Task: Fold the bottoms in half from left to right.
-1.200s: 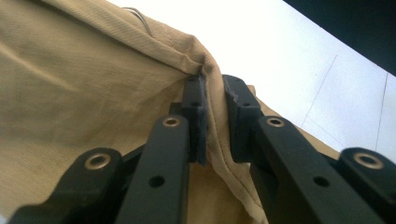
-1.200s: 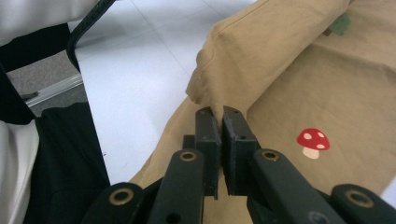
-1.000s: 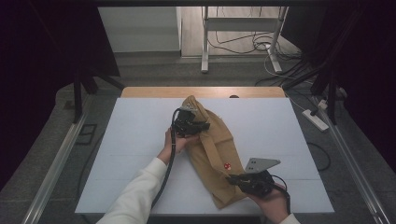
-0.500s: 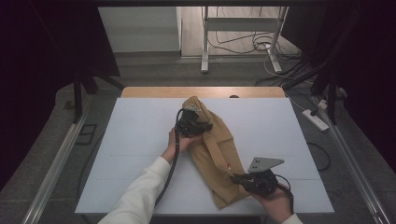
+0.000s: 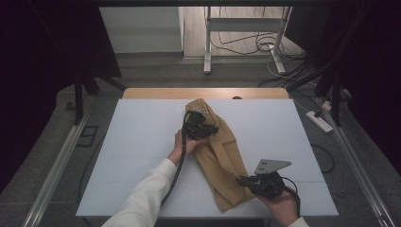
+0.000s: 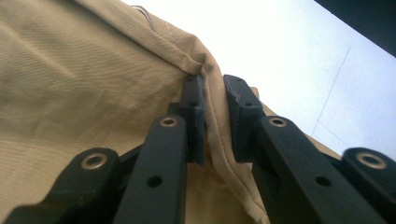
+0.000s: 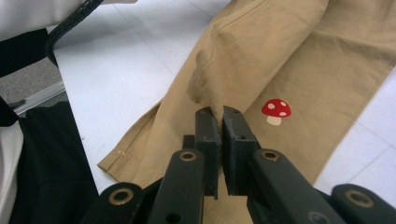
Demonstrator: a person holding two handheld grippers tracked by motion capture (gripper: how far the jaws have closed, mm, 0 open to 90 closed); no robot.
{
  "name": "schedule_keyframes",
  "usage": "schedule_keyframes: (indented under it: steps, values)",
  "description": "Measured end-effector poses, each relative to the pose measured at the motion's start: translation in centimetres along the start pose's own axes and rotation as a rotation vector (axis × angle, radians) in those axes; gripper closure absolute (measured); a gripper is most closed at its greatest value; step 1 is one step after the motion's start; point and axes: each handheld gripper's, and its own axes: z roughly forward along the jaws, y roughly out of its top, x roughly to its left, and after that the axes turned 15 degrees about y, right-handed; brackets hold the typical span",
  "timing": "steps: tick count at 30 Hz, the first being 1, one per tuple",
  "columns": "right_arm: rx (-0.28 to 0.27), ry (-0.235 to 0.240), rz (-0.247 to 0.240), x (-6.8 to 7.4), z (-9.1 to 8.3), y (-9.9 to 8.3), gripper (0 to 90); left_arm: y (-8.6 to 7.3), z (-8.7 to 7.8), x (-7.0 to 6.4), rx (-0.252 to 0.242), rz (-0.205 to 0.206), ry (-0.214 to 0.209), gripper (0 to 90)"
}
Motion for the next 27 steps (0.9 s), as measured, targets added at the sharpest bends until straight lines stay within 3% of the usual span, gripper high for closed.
schedule_keyframes:
  steps: [17, 19, 21, 22, 24, 27]
  values:
    - [0.012, -0.006, 0.014, -0.3, 0.0, -0.2, 85.4, 0.2, 0.5, -0.3, 0.007, 0.001, 0.003, 75.7]
    - [0.013, -0.009, 0.018, -0.4, -0.1, -0.2, 85.1, 0.2, 0.5, -0.4, 0.005, 0.003, 0.004, 72.2]
    - [0.014, -0.015, 0.023, -0.5, -0.2, -0.3, 83.2, 0.3, 0.4, -0.6, 0.0, 0.008, 0.011, 57.8]
    - [0.014, -0.018, 0.024, -0.6, -0.2, -0.3, 79.5, 0.4, 0.2, -0.7, -0.004, 0.014, 0.02, 50.4]
    - [0.002, -0.035, 0.026, -0.7, -0.4, -0.5, 60.2, 0.6, -0.3, -0.9, -0.013, 0.023, 0.033, 37.9]
    - [-0.044, -0.094, 0.042, -1.0, -0.9, -0.6, 44.1, 0.6, -1.0, -1.1, -0.023, 0.031, 0.031, 35.2]
